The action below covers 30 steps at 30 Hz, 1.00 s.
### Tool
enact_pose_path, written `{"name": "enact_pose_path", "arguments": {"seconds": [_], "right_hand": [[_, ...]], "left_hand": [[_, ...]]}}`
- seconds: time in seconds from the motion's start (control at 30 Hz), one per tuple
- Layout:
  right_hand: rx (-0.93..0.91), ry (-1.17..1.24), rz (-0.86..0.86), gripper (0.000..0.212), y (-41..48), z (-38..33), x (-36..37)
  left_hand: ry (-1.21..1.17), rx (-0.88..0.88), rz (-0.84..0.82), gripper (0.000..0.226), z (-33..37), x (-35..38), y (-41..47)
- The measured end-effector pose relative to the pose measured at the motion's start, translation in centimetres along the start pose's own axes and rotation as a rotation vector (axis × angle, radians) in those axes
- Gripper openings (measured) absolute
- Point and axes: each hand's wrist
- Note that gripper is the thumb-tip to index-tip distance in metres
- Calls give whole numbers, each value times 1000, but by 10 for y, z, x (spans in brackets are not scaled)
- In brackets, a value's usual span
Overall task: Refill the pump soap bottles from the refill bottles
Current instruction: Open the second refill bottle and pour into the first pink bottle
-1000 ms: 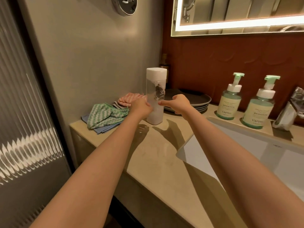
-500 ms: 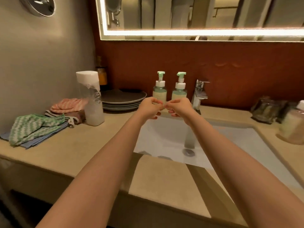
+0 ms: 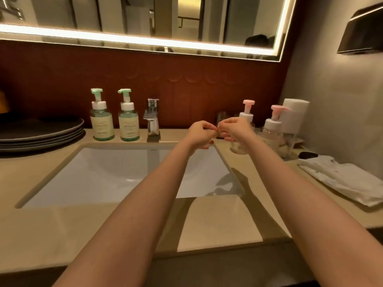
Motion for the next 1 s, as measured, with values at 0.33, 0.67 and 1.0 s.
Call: {"name": "enact_pose_path", "arguments": {"seconds": [0.33,0.67,1.0], "right_hand": [[-40,-145,380,17,23,40,-88],[-66,-178,515,51,53,73,-93],[-67,-172,417,47,66,68,-80]], "left_hand": [[4,14,-108,13,12,89,23],[89,50,-126,30,9,127,37],[92,31,-131,65,5,129,43]]}}
Point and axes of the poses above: each hand's wrist, its own y-axis towards the middle knuckle, its own x-axis out of the palm, z = x × y, and after that the axes turned 4 degrees about z, right-handed
